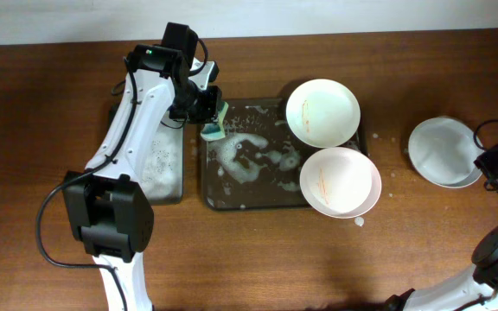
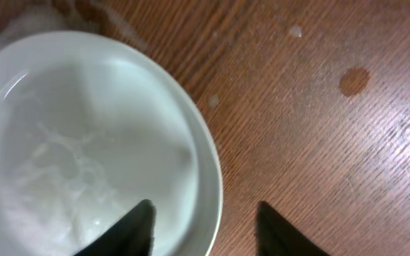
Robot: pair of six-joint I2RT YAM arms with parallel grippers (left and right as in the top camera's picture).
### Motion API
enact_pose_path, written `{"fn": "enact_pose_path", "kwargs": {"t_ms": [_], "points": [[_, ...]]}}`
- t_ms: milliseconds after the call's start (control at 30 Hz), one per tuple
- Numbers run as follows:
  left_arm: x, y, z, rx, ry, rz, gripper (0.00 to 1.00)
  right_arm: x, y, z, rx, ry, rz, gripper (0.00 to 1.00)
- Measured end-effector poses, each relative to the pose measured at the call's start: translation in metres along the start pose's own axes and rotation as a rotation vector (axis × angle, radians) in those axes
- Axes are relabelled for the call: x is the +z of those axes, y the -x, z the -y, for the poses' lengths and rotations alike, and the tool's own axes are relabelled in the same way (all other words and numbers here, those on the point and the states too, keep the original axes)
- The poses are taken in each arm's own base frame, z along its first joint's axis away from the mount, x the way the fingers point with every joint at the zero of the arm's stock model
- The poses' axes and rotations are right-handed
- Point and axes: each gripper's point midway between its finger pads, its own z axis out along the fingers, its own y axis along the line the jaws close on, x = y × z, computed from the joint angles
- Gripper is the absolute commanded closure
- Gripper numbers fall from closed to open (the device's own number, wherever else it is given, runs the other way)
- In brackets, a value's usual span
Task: Clean dirty plates on tray and stack at the side
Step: 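Place the plate on the table right of the tray, release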
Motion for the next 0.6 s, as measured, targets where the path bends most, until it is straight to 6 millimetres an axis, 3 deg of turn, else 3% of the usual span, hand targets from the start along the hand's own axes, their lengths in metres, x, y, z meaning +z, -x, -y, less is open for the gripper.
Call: {"fn": "enact_pose_path", "kwargs": {"t_ms": [167, 300, 400, 433, 600], "points": [[0.000, 0.000, 0.000, 0.000, 0.001, 0.001, 0.99, -0.004, -0.029, -0.004, 0.003, 0.033, -0.128, 0.46], [0.000, 0.003, 0.000, 0.004, 0.002, 0.013, 0.99, -0.033, -0.034, -0.038, -0.068, 0.177, -0.158, 0.46], [0.000, 0.006, 0.000, 0.007, 0.002, 0.023, 0.99, -0.065, -0.028, -0.083, -0.206, 0.269, -0.078, 0.48], [0.000, 0.007, 0.000, 0.009, 0.003, 0.029, 0.99, -0.085, -0.033, -0.122, -0.315, 0.331, -0.025, 0.49], [0.000, 0.011, 0.000, 0.014, 0.001, 0.044, 0.99, -0.093, -0.074, -0.187, -0.513, 0.390, -0.029, 0.50]]}}
